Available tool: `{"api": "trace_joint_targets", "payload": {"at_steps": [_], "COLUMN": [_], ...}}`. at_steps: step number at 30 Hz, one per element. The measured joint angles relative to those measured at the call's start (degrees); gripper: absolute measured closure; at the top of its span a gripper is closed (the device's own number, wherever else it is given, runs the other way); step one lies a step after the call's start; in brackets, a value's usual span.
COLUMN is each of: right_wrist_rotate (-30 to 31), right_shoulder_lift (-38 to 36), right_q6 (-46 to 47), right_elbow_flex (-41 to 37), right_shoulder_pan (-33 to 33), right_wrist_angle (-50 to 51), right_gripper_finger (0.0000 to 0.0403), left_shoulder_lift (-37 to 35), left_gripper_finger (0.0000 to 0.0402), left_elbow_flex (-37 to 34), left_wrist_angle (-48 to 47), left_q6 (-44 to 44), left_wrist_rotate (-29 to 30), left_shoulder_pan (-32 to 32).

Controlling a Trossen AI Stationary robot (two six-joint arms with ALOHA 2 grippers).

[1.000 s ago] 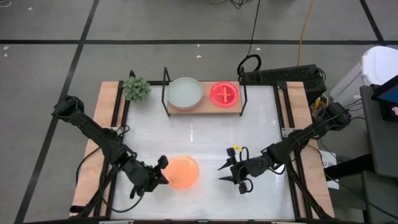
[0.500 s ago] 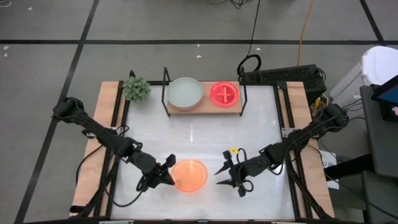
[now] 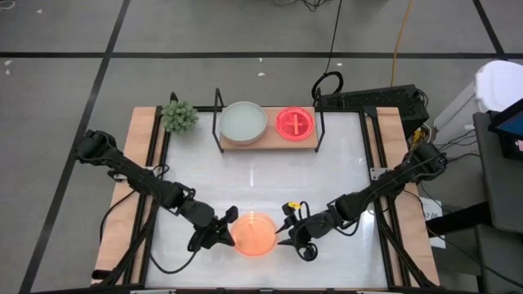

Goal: Place and stack plates onto a shelf
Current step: Stack the orange plate on the orange plate on the shelf

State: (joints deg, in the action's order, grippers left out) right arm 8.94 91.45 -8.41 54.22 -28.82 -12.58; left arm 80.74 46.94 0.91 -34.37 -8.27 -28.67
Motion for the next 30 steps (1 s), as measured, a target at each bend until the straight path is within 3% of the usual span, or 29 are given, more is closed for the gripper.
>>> {"api": "trace_joint_targets", "payload": {"at_steps": [12,17,21,30], "right_wrist_rotate": [-1.87,-2.94,-3.73,-2.86], "right_shoulder_lift": [1.02,1.02,1.06,0.99], "right_q6": [-3.36,-4.83,-4.89,-4.8], "right_elbow_flex": [0.0,-0.03,-0.09,0.0], "right_shoulder_pan": [0.13,0.04,0.04,0.29], "right_wrist_angle": [-0.62,-0.39,-0.26,-2.25], "right_gripper_finger": [0.0371,0.0399,0.04,0.0403], "left_shoulder_lift": [-0.01,-0.04,-0.12,-0.06], "left_gripper_finger": [0.0396,0.0393,0.0366,0.0266], "left_elbow_flex": [0.02,0.02,0.02,0.06], "left_wrist_angle": [2.26,4.77,6.04,12.05], "left_q6": [0.37,2.7,5.99,7.53], "left_wrist_rotate": [0.6,0.86,2.81,4.22], "left_shoulder_pan": [0.0,0.53,1.02,1.27]}}
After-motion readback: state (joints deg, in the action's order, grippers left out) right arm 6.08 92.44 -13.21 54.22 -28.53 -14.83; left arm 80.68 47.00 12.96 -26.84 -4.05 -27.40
